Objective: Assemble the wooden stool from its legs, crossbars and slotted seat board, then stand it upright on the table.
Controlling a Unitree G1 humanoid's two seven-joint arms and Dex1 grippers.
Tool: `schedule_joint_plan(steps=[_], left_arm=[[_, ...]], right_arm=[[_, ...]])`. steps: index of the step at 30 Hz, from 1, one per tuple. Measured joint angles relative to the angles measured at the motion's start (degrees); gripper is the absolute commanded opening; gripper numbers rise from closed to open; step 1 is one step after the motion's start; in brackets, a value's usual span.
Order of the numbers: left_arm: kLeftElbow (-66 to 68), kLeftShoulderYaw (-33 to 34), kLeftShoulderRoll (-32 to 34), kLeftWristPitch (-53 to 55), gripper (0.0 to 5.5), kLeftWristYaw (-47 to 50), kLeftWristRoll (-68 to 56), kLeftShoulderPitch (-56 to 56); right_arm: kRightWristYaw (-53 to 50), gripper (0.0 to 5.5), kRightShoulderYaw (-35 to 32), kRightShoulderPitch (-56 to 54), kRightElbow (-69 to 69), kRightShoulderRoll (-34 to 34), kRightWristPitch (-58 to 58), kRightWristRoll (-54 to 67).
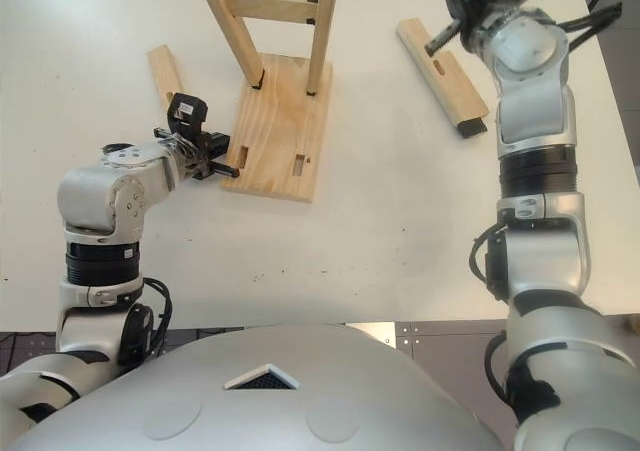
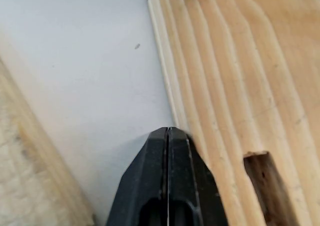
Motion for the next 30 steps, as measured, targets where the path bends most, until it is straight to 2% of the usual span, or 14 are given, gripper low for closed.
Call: schedule_joint_plan(steps=[5, 10, 16, 26, 30], left_arm=[[-5.4, -1.0, -2.8, 3.5, 0.00, 0.4, -1.3, 1.2], [-6.2, 0.8, -2.7, 3.9, 0.00, 0.7, -1.2, 0.2], [-6.0, 2.2, -2.9, 3.3, 0.00, 1.3, -1.2, -2.3], [-4.6, 2.6, -2.9, 2.6, 0.00, 1.5, -0.8, -3.1], [-4.5, 2.4, -2.9, 1.8, 0.00, 1.5, -0.7, -3.1]], right_arm=[[-0.2, 0.02, 2.4, 1.9, 13.9, -5.7, -9.2, -3.9], [0.6, 0.02, 2.9, 2.3, 17.4, -7.4, -12.9, -4.2], [5.3, 0.02, 6.5, 6.5, 10.7, -6.8, -13.4, -4.1], [5.0, 0.02, 6.4, 9.2, 3.1, -5.0, -8.5, -3.6], [3.4, 0.61, 2.6, 9.8, -0.7, -4.6, -1.6, -1.0]])
